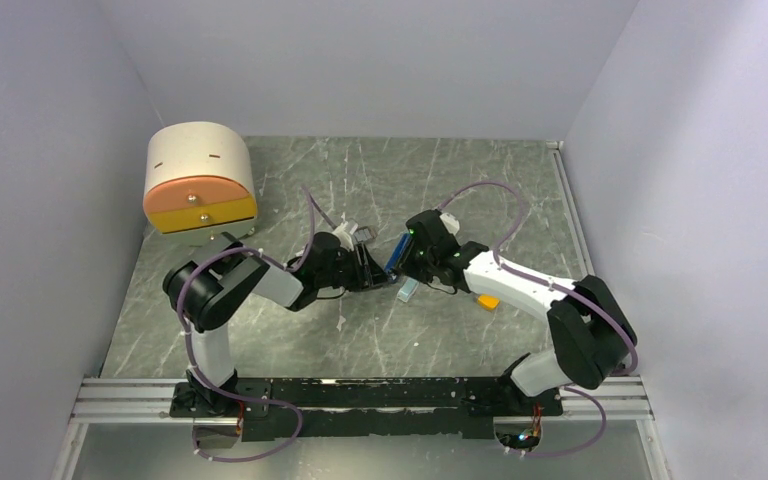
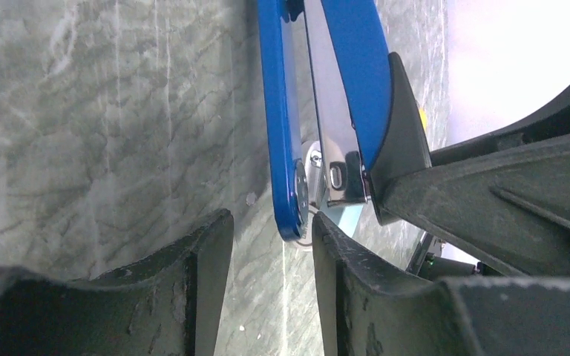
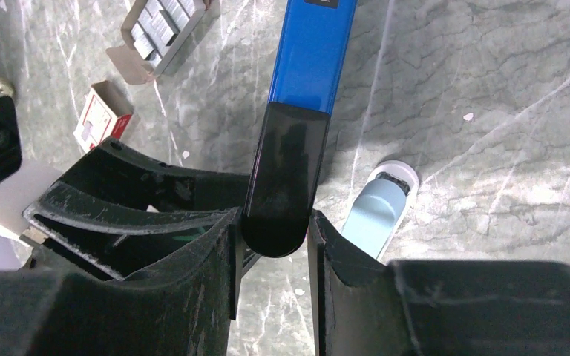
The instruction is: Load the staples into the stapler
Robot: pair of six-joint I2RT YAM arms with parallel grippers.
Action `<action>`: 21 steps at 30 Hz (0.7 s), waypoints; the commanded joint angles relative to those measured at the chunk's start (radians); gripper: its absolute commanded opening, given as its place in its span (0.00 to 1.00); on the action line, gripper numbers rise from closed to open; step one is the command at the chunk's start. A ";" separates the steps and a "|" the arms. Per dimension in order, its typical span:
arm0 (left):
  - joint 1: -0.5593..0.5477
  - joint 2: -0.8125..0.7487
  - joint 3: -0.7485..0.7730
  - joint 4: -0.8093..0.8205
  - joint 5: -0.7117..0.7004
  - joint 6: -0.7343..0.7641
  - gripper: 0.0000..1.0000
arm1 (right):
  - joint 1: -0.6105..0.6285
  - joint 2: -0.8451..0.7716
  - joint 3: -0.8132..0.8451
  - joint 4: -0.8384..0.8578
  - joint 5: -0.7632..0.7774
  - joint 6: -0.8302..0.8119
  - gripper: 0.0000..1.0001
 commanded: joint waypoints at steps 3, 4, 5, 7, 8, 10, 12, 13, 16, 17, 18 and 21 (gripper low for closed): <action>-0.010 0.033 0.036 0.017 -0.017 0.043 0.45 | -0.011 -0.042 -0.001 0.036 -0.047 -0.003 0.11; -0.008 0.037 0.038 0.024 -0.011 0.041 0.41 | -0.012 -0.043 -0.004 0.042 -0.050 -0.008 0.11; -0.009 0.040 0.040 0.026 -0.005 0.040 0.36 | -0.012 -0.044 -0.010 0.057 -0.055 -0.016 0.11; -0.009 0.034 0.039 0.008 -0.006 0.052 0.27 | -0.013 -0.045 -0.016 0.071 -0.064 -0.028 0.11; -0.009 0.029 0.032 0.010 -0.009 0.057 0.23 | -0.012 -0.044 -0.013 0.069 -0.061 -0.031 0.11; -0.009 0.022 0.019 0.009 -0.010 0.069 0.13 | -0.016 -0.048 -0.006 0.054 -0.044 -0.039 0.11; -0.010 0.019 0.011 0.006 -0.002 0.080 0.06 | -0.026 -0.061 0.002 0.042 -0.017 -0.045 0.11; -0.010 0.020 0.005 0.008 -0.002 0.081 0.05 | -0.031 -0.070 0.007 0.033 -0.002 -0.048 0.11; -0.010 0.020 -0.016 0.018 -0.005 0.080 0.05 | -0.050 -0.101 0.032 -0.001 0.051 -0.061 0.11; -0.010 0.022 -0.020 0.022 -0.004 0.080 0.05 | -0.057 -0.113 0.039 -0.010 0.068 -0.066 0.11; -0.010 0.024 -0.022 0.027 0.001 0.079 0.05 | -0.063 -0.119 0.046 -0.019 0.082 -0.068 0.11; -0.010 0.032 -0.023 0.028 0.007 0.077 0.05 | -0.087 -0.128 0.055 -0.024 0.105 -0.081 0.11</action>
